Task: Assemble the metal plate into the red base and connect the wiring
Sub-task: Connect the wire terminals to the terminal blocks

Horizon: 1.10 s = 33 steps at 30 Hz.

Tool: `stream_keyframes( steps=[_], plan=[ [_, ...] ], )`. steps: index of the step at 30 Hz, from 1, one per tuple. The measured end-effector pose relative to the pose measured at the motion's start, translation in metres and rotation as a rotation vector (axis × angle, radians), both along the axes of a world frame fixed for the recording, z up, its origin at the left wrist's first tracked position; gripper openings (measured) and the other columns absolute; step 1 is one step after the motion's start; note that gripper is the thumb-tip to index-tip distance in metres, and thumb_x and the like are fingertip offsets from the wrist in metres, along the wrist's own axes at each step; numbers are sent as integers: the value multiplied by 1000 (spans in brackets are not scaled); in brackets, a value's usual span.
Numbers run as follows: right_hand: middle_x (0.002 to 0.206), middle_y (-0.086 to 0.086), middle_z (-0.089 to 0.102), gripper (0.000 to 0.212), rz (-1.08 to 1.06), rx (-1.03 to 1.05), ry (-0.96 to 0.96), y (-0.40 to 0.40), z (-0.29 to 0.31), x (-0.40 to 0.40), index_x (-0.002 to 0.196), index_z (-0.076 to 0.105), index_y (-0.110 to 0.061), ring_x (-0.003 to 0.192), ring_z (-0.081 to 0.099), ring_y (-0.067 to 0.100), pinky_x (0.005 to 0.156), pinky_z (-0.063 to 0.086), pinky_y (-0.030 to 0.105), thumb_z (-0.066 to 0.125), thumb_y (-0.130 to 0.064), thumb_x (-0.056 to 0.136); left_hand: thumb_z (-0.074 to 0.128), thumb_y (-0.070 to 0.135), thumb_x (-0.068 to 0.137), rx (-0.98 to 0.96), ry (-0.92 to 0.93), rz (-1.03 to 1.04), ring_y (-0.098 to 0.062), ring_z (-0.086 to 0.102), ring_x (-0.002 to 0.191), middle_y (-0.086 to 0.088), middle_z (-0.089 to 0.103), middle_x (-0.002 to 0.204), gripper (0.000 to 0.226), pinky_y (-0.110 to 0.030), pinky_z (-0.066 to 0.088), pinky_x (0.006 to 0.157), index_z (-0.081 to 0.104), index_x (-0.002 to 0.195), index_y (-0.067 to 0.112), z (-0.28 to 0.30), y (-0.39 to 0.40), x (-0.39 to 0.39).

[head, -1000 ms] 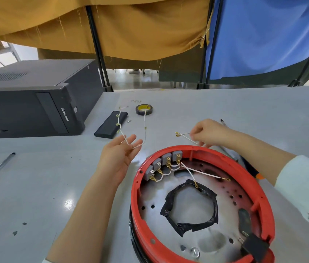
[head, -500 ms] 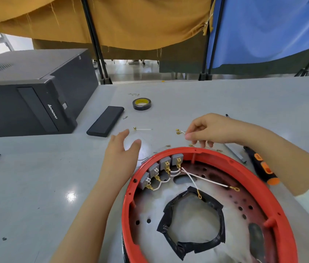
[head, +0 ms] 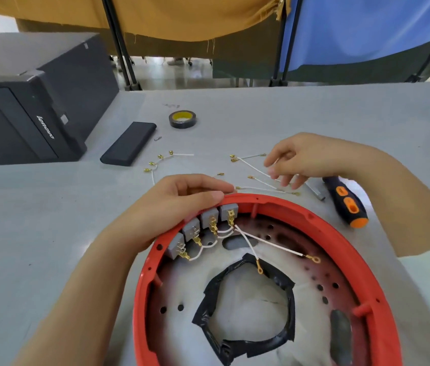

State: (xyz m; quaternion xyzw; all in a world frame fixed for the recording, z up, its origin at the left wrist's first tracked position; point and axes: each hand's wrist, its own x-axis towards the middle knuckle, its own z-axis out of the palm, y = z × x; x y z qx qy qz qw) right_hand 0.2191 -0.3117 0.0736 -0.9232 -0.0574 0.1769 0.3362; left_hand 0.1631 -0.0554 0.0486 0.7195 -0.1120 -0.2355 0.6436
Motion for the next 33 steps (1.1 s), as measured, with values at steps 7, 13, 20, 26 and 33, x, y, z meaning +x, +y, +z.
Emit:
stream_keyframes(
  steps=[7,13,20,26,33],
  plan=[
    [82,-11,62,17,75,-212,-74,13,-23,15,87,67,-27,69,58,8,61,45,22,79,-32,75,71,29,72,34,-68,-42,-11,73,76,-3,77,92,22,-17,54,64,78,92,23,-2,1,3],
    [72,-12,62,15,95,-281,-176,18,-39,21,69,65,-29,67,54,3,59,40,23,78,-33,76,76,27,75,49,-55,-20,-13,74,80,-3,77,93,17,-19,55,68,78,92,26,-3,-1,4],
    [64,-12,61,11,167,-66,-125,2,-20,16,73,71,-29,54,49,-1,59,43,19,72,-38,80,77,27,70,28,-27,-5,-20,73,78,-8,77,93,22,-27,60,70,78,92,21,-2,-1,2],
    [61,-8,61,13,239,118,-47,-2,-12,13,70,72,-30,55,47,5,65,43,23,70,-32,82,72,28,68,32,-11,8,-21,73,77,-10,77,93,25,-29,60,71,78,91,20,-3,-2,3],
    [60,-6,58,12,250,105,-29,-2,-14,15,71,73,-31,53,46,4,56,43,16,70,-34,82,72,28,68,29,-14,10,-18,74,77,-8,77,92,24,-24,59,68,78,90,22,-2,-2,2]
  ],
)
